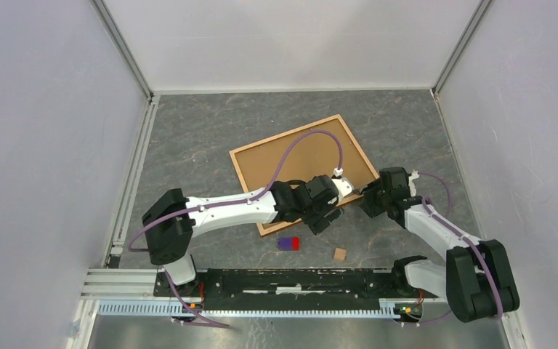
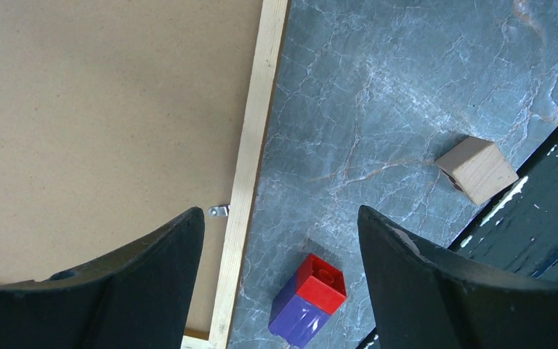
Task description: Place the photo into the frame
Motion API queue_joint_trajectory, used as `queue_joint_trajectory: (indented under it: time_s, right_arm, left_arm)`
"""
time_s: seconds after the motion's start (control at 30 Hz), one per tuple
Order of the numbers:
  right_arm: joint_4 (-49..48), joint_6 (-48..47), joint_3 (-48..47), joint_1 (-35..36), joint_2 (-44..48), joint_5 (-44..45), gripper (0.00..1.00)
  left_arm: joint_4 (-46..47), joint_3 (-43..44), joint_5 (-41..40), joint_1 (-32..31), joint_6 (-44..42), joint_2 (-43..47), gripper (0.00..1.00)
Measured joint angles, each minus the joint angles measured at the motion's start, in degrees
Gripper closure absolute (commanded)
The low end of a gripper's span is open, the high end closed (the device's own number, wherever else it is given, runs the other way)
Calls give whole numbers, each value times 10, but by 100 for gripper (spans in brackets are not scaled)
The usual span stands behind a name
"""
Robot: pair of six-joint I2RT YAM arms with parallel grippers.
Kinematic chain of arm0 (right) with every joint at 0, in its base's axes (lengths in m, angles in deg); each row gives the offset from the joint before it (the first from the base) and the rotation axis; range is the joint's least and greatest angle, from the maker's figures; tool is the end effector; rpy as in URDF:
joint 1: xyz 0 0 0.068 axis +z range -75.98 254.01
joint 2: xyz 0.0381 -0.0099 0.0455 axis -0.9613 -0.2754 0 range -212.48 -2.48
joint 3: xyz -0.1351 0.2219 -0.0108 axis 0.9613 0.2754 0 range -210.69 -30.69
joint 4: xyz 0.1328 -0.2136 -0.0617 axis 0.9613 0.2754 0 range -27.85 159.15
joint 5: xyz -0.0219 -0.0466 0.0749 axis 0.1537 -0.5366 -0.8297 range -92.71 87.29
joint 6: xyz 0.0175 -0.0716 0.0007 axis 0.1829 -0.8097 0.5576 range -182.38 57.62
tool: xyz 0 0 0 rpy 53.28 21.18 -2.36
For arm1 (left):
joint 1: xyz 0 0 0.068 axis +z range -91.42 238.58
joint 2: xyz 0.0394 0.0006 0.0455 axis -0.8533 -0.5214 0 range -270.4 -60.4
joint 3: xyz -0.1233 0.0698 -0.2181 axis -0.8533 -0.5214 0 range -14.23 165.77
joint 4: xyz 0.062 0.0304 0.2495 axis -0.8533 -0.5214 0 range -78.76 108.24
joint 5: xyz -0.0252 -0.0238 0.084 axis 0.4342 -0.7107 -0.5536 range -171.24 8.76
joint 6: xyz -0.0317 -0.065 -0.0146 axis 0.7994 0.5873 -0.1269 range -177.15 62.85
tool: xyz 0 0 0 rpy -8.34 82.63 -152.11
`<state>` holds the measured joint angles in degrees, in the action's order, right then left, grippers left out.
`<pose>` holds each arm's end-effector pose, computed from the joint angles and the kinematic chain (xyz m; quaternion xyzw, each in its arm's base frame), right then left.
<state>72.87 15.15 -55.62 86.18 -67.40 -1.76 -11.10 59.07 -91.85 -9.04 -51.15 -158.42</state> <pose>0.2189 0.0463 0.1259 0.5109 0.7912 0.2315 0.2438 0.1548 -0.3462 0.2061 0.4605 0.8281 -0.1136 0.2986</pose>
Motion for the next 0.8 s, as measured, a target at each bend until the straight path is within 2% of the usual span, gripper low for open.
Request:
queue_joint_trajectory:
  time_s: [0.17,0.27,0.3,0.43,0.5,0.7,0.8]
  right_arm:
    - [34,-6,-42,-6,-68,-10,51]
    - [65,-16,-91,-12,-115,-16,68]
    - [74,-21,-106,-14,-127,-18,70]
    - [115,-28,-146,-17,-164,-31,75]
    - [125,-28,-153,-17,-170,-37,75]
    - [137,-26,-162,-19,-183,-40,60]
    - [137,-27,-162,-19,-196,-42,58]
  left_arm:
    - [12,-20,-7,0,1,24,17]
    - [30,-39,-10,0,2,37,17]
    - [34,-45,-10,0,2,39,17]
    - [43,-57,-12,0,2,39,17]
    - [47,-58,-13,0,2,39,17]
    - [77,-68,-13,0,10,39,16]
    - [85,-75,-13,0,14,39,15]
